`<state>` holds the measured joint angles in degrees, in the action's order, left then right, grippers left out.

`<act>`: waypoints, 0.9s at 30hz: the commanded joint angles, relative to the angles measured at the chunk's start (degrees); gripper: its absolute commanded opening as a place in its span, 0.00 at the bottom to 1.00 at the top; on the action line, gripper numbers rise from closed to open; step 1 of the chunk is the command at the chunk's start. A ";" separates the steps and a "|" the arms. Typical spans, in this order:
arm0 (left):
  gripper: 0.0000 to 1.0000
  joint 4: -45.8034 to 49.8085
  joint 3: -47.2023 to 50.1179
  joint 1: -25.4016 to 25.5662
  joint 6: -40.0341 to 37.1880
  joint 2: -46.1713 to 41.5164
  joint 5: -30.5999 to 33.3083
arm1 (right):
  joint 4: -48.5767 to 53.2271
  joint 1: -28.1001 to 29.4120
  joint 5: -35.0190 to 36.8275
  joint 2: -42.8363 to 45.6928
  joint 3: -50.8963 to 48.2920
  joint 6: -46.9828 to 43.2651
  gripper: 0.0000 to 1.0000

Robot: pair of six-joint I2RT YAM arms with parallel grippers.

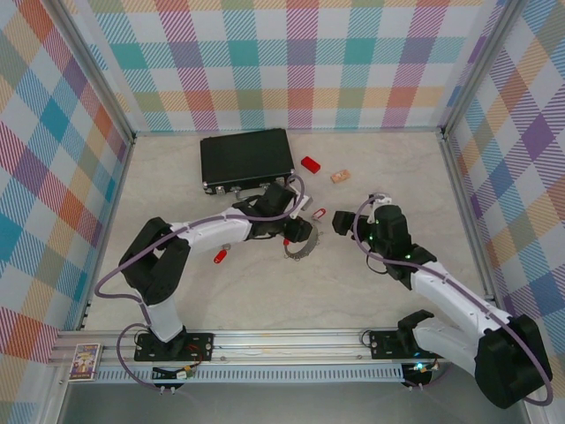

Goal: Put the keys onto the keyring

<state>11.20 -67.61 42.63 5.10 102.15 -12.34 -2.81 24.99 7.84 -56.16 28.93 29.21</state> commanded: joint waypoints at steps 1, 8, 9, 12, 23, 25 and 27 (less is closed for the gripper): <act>0.39 4.26 -3.69 0.69 -1.05 2.49 1.85 | 1.69 -0.65 3.74 2.50 -0.74 2.02 0.99; 0.35 9.77 -10.89 3.28 -2.45 9.22 3.86 | 4.75 -1.78 6.23 4.45 -0.60 3.72 0.99; 0.34 10.54 -11.96 3.63 -2.78 10.10 3.94 | 4.94 -1.83 6.16 4.64 -0.60 3.84 0.99; 0.35 12.74 -14.85 4.77 -3.93 12.31 5.19 | 5.09 -2.31 5.48 4.84 -0.64 4.23 0.99; 0.38 18.71 -25.32 6.59 -7.00 20.94 10.27 | 4.40 -3.20 2.99 4.31 -0.87 4.87 0.99; 0.38 19.83 -26.99 6.62 -7.42 22.19 11.12 | 4.37 -3.37 2.68 4.30 -0.96 4.96 0.99; 0.38 20.98 -28.50 6.67 -7.99 23.31 11.28 | 4.38 -3.46 2.45 4.17 -0.90 5.07 0.99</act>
<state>28.18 -93.27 48.80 -1.17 123.96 -2.79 1.45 22.02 11.29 -52.12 28.75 33.50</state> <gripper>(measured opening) 0.378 0.990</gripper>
